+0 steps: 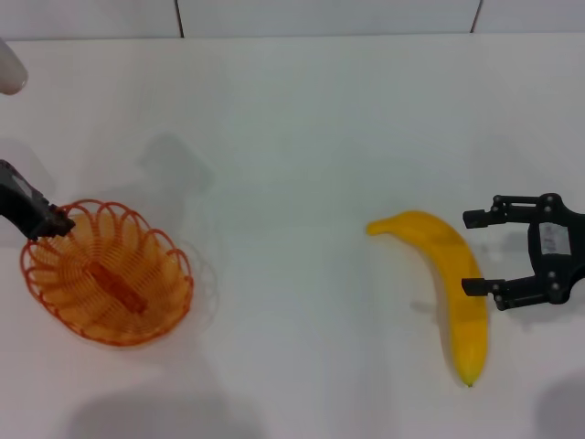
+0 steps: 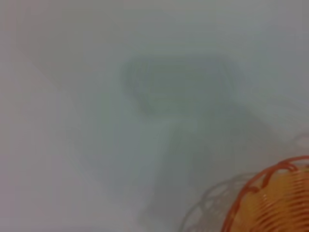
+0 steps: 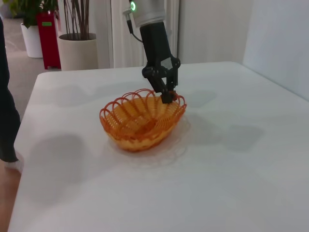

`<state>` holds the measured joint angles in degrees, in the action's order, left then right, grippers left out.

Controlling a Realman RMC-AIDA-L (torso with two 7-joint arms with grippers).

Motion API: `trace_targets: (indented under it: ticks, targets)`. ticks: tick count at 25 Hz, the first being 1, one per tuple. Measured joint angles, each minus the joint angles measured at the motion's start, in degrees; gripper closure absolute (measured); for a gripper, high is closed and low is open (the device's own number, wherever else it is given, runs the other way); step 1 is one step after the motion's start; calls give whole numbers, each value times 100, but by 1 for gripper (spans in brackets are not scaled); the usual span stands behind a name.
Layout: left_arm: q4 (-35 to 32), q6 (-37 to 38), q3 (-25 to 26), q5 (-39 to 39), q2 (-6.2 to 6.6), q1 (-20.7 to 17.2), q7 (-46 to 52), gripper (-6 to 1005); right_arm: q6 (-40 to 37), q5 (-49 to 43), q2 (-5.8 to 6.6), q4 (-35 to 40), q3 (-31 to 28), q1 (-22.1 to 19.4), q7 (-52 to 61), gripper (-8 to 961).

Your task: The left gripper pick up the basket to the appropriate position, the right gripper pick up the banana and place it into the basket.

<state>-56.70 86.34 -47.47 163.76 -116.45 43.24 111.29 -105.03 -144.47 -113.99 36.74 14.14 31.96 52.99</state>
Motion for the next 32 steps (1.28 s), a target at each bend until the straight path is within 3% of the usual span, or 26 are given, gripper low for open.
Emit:
trace_targets:
  ticks: [4,9,16,22,28,32]
  targets:
    - [-20,377,174,-181,0,3,111,857,0,0,4,0,-7,-16,0,101]
    - [-27,470,290,-376,-18,2,991,859,-12,17,8,0,-8,-11,0,101]
    - [-6,483,195,-1266,-26,-7,1692,858,-6,22,9,0,-8,-26,0,101]
    - [-69,461,88,-1230,-5,-94,1736,854,-3,24,1,0,-8,-13,0,102]
    - [-900,505,50,-963,-23,-379,1677,849,-1,25,6,0,-8,-45,0,102]
    - [-1048,629,-9,-946,-13,-458,1419,846,-18,24,9,0,-10,-47,0,102]
